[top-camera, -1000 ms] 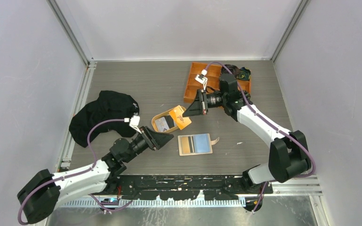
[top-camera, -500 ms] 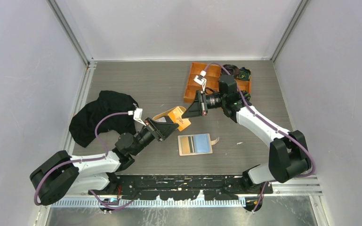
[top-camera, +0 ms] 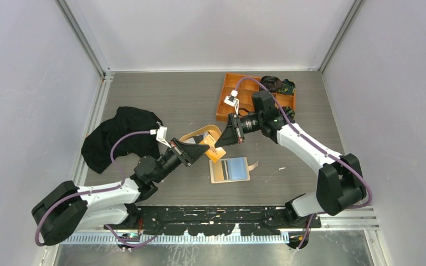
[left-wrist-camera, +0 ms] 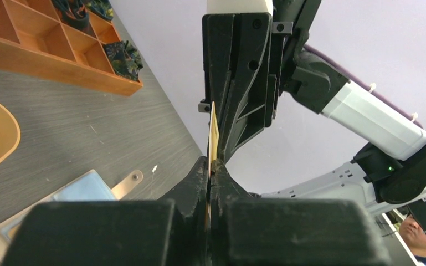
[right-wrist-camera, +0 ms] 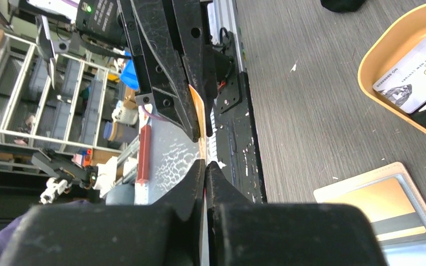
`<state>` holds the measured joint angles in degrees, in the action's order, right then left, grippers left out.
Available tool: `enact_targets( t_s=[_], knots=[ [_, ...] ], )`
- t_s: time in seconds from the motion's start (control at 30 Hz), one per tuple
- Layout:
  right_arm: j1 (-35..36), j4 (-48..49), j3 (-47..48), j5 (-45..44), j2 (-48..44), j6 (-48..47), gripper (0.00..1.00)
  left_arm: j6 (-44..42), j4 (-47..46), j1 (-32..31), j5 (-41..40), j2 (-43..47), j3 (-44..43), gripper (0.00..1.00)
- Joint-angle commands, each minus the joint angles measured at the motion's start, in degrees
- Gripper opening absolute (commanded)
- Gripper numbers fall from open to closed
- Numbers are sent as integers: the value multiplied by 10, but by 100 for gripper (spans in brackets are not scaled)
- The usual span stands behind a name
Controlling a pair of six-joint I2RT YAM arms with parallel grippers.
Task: Put the credit cards into the card holder
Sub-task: Insert the credit card into the card holder.
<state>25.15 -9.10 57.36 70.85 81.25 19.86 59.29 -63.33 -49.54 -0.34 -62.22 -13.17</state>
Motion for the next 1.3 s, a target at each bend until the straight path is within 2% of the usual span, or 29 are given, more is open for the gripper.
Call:
enact_targets(
  t_s=[0.0, 0.1, 0.17, 0.23, 0.37, 0.43, 0.5, 0.67, 0.9, 1.27],
  knots=[
    [3, -107, 52, 3, -10, -125, 18, -36, 41, -2, 31, 36, -26, 0],
    [3, -339, 128, -57, -12, -374, 38, -46, 104, 4, 42, 62, -15, 0],
    [3, -440, 154, -122, -23, -504, 48, -48, 148, 13, 61, 81, -5, 0],
    [3, -456, 137, -201, -51, -572, 62, -52, 197, 20, 86, 99, 0, 0],
    [3, -415, 5, -274, -129, -776, 98, -67, 269, 21, 125, 117, 1, 0],
    [2, -382, -54, -302, -156, -843, 99, -68, 273, 22, 137, 112, 2, 0],
    [3, -363, -77, -324, -157, -871, 99, -65, 268, 22, 142, 98, 4, 0],
    [3, -336, -51, -407, -85, -821, 99, -55, 226, 22, 151, 29, 3, 0],
    [3, -299, -39, -484, 9, -791, 81, -45, 185, 22, 142, -97, -27, 0],
    [6, -288, -41, -527, 58, -823, 78, -24, 82, 21, 147, -207, -40, 0]
  ],
)
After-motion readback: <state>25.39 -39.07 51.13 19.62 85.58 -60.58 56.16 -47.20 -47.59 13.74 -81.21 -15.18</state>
